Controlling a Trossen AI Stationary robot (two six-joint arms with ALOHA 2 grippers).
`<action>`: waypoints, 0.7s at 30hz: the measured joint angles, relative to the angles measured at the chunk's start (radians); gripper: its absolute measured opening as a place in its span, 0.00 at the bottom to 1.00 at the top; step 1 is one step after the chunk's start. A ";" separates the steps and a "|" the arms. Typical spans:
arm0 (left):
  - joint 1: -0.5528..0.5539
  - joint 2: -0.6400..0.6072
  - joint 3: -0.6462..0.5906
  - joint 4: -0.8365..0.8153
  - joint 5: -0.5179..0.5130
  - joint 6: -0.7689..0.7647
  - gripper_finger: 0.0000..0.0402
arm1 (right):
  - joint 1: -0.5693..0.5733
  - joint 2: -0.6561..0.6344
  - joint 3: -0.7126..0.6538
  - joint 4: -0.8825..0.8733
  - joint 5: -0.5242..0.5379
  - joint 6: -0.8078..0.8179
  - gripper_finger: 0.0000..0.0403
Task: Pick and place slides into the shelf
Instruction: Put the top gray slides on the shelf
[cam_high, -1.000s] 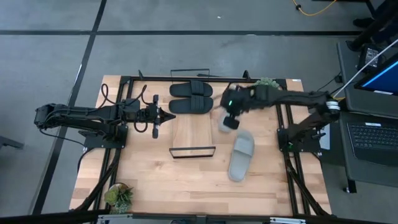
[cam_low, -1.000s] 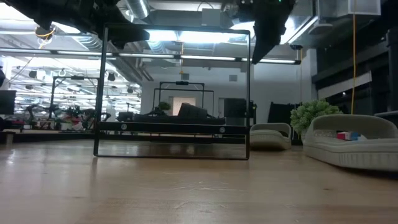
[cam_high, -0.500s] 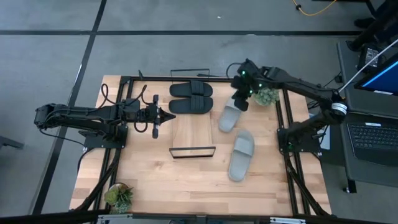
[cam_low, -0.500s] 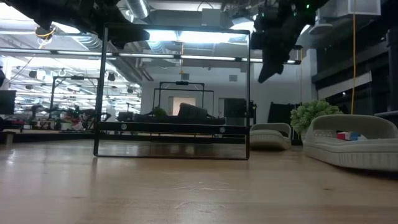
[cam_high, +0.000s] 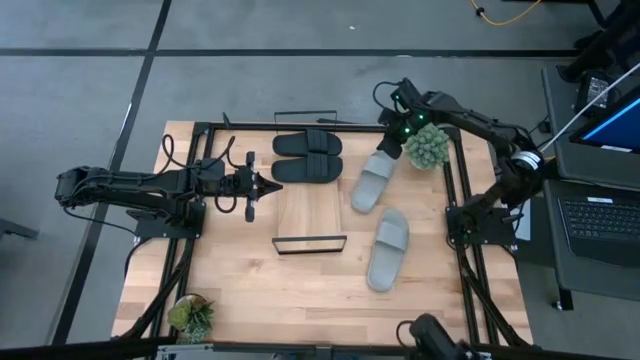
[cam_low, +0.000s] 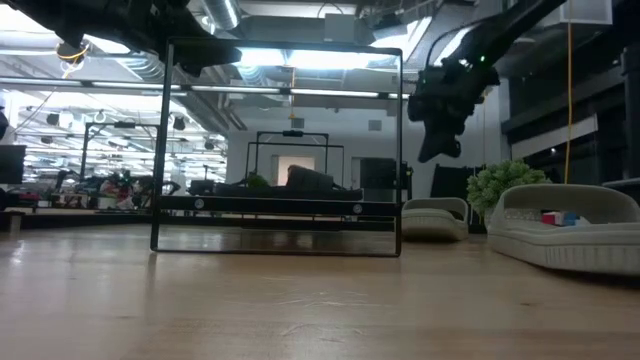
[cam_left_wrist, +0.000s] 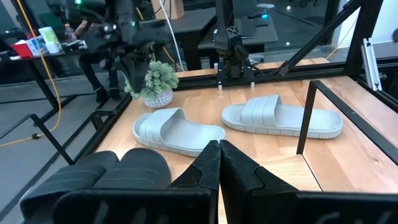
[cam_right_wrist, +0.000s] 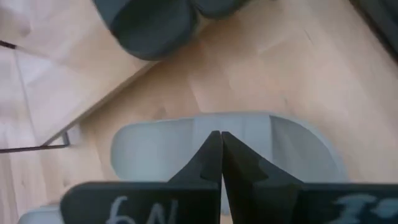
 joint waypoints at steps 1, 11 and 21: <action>0.000 0.000 0.000 0.000 0.000 -0.003 0.00 | -0.009 0.015 0.001 -0.001 -0.001 0.000 0.02; 0.000 0.000 0.000 -0.005 0.000 -0.023 0.00 | -0.035 0.155 0.081 -0.071 -0.085 -0.004 0.02; 0.000 0.000 0.000 -0.014 0.000 -0.024 0.00 | -0.035 0.183 0.101 -0.121 -0.085 -0.029 0.17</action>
